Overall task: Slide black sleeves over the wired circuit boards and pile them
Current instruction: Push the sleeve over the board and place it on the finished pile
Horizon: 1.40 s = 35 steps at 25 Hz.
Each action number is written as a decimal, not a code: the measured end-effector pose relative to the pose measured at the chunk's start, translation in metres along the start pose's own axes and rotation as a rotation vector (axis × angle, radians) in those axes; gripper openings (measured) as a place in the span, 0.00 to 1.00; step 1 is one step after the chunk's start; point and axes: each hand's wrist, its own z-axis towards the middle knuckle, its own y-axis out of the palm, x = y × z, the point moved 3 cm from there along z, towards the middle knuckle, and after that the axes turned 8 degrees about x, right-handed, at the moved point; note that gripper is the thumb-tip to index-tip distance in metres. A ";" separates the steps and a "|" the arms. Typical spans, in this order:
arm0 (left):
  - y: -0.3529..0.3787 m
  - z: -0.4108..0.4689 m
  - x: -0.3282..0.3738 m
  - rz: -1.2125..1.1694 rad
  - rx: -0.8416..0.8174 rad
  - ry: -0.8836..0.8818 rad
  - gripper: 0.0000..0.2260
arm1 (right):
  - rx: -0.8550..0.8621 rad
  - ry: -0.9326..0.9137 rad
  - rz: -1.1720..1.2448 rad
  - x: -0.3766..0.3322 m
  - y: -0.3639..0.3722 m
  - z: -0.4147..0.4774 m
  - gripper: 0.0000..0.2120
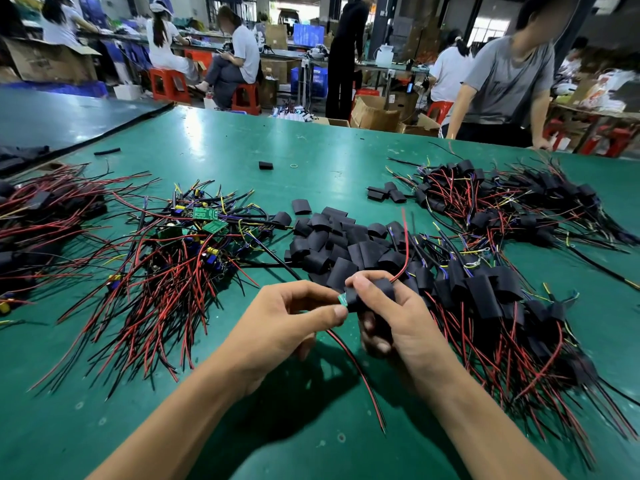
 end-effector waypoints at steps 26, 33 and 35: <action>-0.003 -0.002 0.006 -0.137 -0.002 0.003 0.12 | -0.137 -0.071 0.014 -0.004 0.001 -0.001 0.15; 0.000 -0.001 0.010 -0.074 0.050 -0.005 0.05 | -0.158 -0.017 0.027 -0.003 0.001 0.000 0.16; -0.001 0.000 0.009 -0.051 0.085 -0.004 0.05 | -0.147 -0.040 0.000 -0.002 0.002 0.000 0.15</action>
